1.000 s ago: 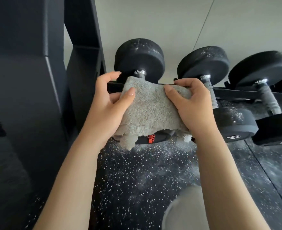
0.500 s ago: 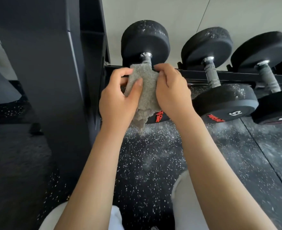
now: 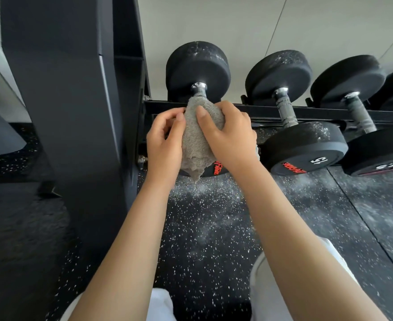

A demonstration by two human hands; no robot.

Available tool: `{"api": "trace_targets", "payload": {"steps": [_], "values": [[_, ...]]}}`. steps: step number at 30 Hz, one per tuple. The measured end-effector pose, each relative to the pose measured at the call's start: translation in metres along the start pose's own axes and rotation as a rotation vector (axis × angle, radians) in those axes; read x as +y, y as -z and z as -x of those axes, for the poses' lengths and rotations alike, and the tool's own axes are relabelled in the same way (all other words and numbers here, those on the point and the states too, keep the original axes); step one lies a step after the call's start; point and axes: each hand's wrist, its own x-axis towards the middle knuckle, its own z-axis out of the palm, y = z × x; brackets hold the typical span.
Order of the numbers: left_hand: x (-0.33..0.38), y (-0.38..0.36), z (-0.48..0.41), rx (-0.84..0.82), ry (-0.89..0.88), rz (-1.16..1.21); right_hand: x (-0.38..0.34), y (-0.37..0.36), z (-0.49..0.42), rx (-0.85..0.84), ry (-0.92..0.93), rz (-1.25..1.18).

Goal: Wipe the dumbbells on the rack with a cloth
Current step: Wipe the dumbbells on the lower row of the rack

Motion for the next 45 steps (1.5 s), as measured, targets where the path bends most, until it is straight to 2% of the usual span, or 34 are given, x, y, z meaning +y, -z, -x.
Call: {"api": "trace_targets", "payload": {"steps": [4,9,13,16,19,22,24,28,35,37,41,45], "values": [[-0.003,-0.003,-0.003,-0.023,-0.012,0.004,-0.015,-0.004,0.0,-0.023,-0.056,0.052],[0.003,0.003,-0.007,0.036,0.194,0.211,-0.009,-0.013,-0.004,0.028,-0.038,0.138],[-0.001,0.007,-0.01,-0.04,0.121,0.079,0.015,-0.002,-0.002,0.071,0.069,-0.179],[-0.006,0.002,-0.009,-0.136,0.054,-0.064,0.021,0.004,0.0,-0.005,0.052,-0.325],[-0.01,0.001,-0.01,-0.139,0.05,-0.053,0.006,0.001,0.001,-0.04,-0.04,-0.199],[-0.011,0.001,-0.011,-0.12,0.091,0.002,-0.007,-0.01,0.006,0.049,-0.094,0.028],[-0.012,-0.001,-0.011,-0.08,0.089,0.023,-0.005,-0.013,0.007,0.082,-0.071,0.065],[-0.015,-0.004,-0.011,-0.057,0.04,0.014,0.01,-0.011,0.003,0.085,0.001,-0.066],[-0.017,-0.005,-0.008,-0.046,-0.015,-0.088,0.037,-0.001,0.001,0.044,0.023,-0.453],[-0.02,-0.004,-0.007,-0.047,-0.068,-0.119,0.047,0.0,0.002,0.061,-0.038,-0.561],[-0.022,-0.005,-0.006,-0.063,-0.102,-0.179,0.067,-0.002,0.004,-0.015,-0.317,-0.886],[-0.026,-0.006,-0.008,-0.039,-0.106,-0.168,0.063,-0.004,0.006,0.027,-0.328,-0.85]]}}
